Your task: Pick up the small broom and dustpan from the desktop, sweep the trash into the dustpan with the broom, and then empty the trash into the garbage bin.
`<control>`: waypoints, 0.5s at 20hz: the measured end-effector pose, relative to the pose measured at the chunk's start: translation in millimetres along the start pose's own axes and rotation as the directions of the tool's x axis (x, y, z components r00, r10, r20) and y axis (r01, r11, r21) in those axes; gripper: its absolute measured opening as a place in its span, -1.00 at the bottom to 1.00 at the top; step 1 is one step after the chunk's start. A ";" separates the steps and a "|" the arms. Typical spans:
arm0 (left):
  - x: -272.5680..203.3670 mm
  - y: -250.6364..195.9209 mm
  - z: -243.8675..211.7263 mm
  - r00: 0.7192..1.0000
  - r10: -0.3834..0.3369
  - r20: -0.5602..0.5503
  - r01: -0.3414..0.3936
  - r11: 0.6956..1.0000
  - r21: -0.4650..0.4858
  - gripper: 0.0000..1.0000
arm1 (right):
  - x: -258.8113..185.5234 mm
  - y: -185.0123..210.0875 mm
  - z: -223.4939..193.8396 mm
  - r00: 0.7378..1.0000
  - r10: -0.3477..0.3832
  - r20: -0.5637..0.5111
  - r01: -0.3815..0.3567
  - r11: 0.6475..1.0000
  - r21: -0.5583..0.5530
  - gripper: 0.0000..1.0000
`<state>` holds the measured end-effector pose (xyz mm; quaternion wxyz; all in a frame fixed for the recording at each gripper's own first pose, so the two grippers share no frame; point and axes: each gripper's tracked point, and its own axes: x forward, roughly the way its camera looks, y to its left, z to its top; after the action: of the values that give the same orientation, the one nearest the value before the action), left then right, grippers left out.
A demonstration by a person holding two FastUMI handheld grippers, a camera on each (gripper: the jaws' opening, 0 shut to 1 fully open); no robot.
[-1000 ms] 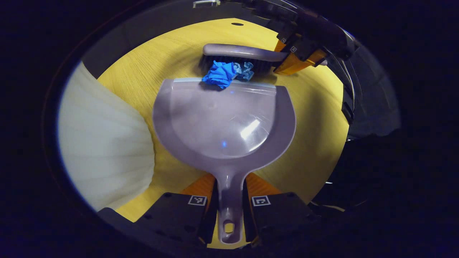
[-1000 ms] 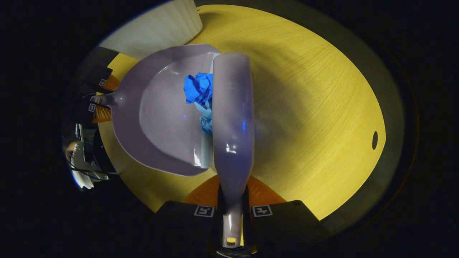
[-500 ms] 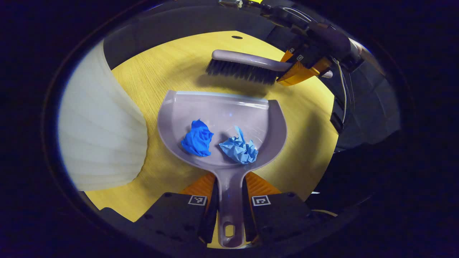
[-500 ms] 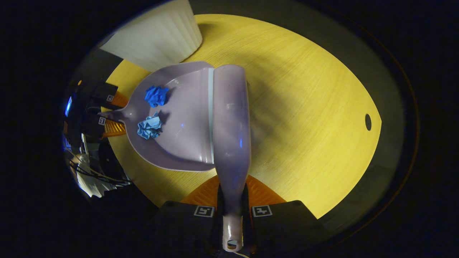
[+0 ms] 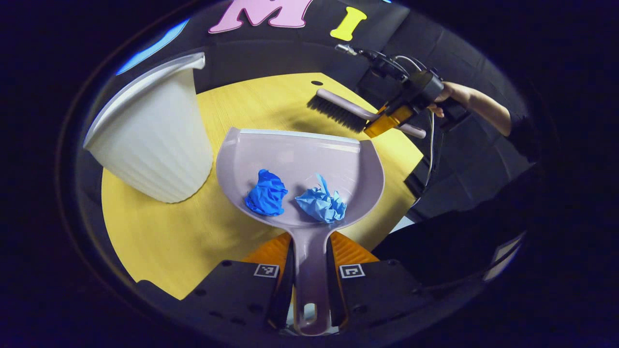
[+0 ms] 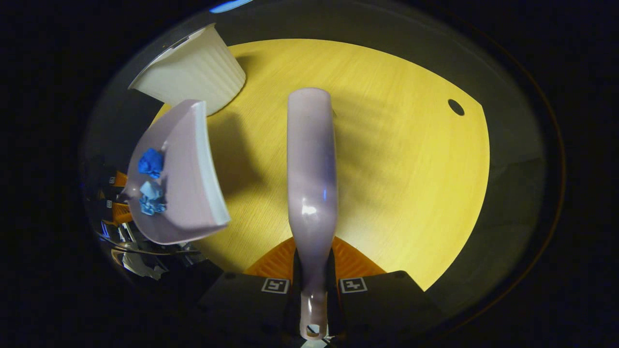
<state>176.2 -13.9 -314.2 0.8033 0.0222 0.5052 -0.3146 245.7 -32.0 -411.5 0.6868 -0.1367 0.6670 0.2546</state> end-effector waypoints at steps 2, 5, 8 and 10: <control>-12.1 2.5 8.2 0.998 0.051 0.032 -0.050 0.998 -0.030 -0.42 | 2.8 -1.3 -4.0 1.000 0.009 0.015 -0.010 1.000 0.029 -0.52; -40.5 14.4 26.7 0.981 0.148 0.124 -0.135 0.985 -0.102 -0.42 | 4.0 -5.7 -11.0 0.999 0.021 0.046 -0.024 0.998 0.064 -0.53; -69.5 53.2 47.8 0.944 0.289 0.158 -0.270 0.954 -0.130 -0.42 | 6.4 -0.3 -15.5 0.995 0.061 0.079 -0.070 0.990 0.123 -0.52; -87.6 91.6 57.3 0.907 0.397 0.137 -0.378 0.914 -0.144 -0.43 | 11.7 -3.8 -13.0 0.992 0.047 0.114 -0.061 0.991 0.122 -0.53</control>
<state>244.7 81.6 -239.7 0.8885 0.0503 0.4401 -0.1197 236.5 -40.0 -424.6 0.7228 -0.0609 0.6459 0.2379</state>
